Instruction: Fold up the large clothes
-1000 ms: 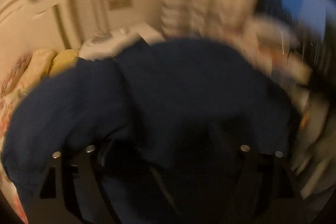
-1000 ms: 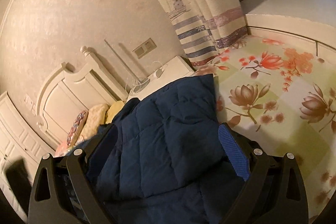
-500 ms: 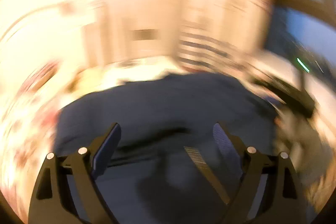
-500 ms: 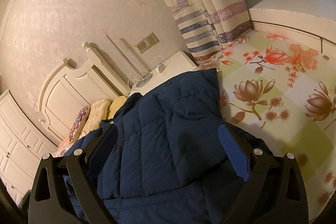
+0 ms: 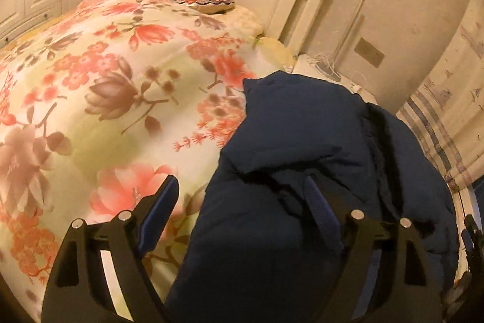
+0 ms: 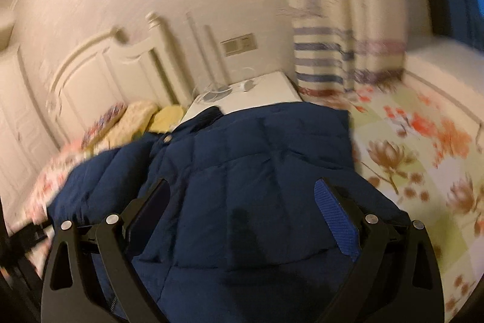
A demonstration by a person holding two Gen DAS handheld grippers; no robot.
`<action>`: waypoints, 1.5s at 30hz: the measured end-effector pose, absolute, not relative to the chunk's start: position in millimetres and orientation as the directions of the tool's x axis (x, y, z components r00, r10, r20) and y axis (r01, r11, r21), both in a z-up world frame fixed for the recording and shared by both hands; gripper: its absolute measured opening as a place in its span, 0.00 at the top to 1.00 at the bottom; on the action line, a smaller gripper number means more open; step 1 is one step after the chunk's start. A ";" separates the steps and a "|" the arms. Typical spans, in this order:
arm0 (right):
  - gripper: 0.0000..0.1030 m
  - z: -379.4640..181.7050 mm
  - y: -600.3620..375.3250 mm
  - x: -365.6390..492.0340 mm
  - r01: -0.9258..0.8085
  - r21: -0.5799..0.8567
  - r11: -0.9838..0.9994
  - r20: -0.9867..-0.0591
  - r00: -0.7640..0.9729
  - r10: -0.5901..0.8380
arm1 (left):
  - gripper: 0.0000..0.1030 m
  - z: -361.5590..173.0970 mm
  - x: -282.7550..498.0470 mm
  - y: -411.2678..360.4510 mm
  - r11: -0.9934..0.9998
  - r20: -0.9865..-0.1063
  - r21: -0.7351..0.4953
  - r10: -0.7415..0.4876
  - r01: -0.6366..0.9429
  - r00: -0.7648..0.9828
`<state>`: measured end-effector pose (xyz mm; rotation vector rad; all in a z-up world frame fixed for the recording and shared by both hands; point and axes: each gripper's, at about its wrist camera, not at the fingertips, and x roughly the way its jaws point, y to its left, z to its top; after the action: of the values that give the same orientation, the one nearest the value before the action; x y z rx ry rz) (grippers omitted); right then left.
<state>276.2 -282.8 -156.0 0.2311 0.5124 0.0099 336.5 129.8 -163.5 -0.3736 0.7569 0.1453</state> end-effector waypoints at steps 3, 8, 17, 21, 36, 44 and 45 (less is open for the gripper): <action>0.10 -153.8 -247.3 279.5 -0.060 0.100 0.993 -0.515 0.851 0.103 | 0.18 -162.6 328.7 135.5 0.915 -0.674 -0.296 0.002 -0.272 0.739; 0.10 -158.3 -155.5 284.5 -0.304 -0.179 0.935 -0.592 0.793 0.144 | 0.15 -140.2 303.0 146.9 0.894 -0.546 -0.291 0.138 -0.342 0.826; 0.18 -163.3 -65.7 323.6 -0.406 -0.353 0.843 -0.646 0.757 0.094 | 0.09 -139.2 306.0 154.3 0.882 -0.547 -0.282 0.176 -0.378 0.819; 0.20 -175.3 -56.0 333.7 -0.412 -0.377 0.830 -0.657 0.751 0.075 | 0.09 -139.9 309.1 150.0 0.892 -0.550 -0.266 0.170 -0.365 0.818; 0.59 -157.4 -315.3 282.8 -0.016 0.722 0.692 -0.385 0.822 0.420 | 0.08 -141.7 311.1 142.6 0.906 -0.559 -0.251 0.151 -0.340 0.815; 0.35 -181.4 -310.0 300.8 0.053 0.718 0.694 -0.459 0.785 0.415 | 0.08 -144.7 313.6 144.4 0.903 -0.574 -0.251 0.150 -0.348 0.805; 0.34 -180.3 -308.0 305.6 0.066 0.709 0.702 -0.474 0.781 0.406 | 0.08 -145.2 314.1 144.1 0.904 -0.575 -0.249 0.151 -0.348 0.804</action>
<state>305.6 -308.0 -180.3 0.7818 0.6611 0.2053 314.1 144.1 -145.2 -0.3559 0.5795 0.2729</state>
